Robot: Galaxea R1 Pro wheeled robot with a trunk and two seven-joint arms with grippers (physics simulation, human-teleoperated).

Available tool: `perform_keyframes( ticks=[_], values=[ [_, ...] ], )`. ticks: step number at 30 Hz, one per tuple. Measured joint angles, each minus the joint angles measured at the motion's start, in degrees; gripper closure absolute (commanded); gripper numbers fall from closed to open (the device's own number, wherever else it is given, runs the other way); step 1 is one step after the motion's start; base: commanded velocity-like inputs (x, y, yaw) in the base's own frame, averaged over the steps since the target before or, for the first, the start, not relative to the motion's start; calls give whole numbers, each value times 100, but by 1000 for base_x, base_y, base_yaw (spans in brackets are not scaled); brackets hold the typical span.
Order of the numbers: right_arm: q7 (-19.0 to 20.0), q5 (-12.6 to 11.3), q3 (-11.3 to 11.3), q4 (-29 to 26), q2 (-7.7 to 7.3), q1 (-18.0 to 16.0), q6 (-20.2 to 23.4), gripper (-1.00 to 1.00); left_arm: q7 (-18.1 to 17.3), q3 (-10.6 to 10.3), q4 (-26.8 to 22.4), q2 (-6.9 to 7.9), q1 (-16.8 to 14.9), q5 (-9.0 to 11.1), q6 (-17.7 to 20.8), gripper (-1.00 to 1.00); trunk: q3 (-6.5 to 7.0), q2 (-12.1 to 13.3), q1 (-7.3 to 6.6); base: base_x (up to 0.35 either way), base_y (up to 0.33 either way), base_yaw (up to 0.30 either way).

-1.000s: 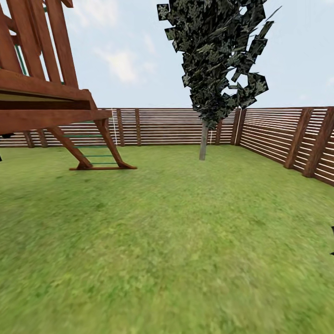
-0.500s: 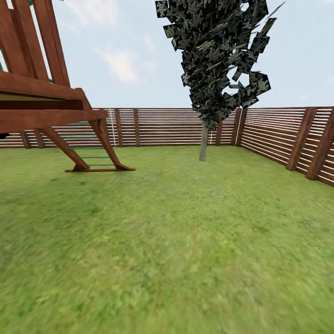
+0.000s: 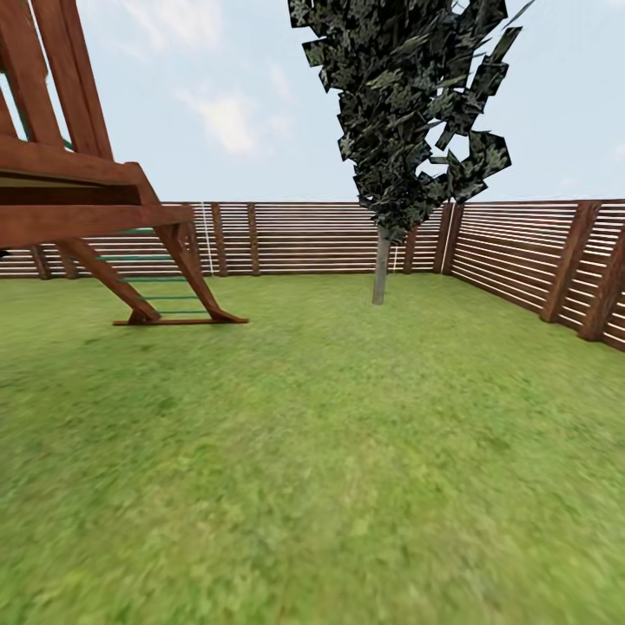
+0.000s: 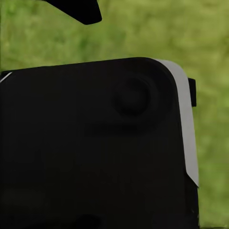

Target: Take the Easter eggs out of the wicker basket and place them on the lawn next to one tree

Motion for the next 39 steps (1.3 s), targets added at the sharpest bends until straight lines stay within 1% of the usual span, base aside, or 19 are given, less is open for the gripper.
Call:
perform_keyframes(
  ticks=[39],
  values=[
    [-16, 0, 3, 0, 1, 0, 0, -100, 0, 0, 0, 0, 0, 0, 0, -100, 0, 0, 0, 313, -94, 0]
  ],
)
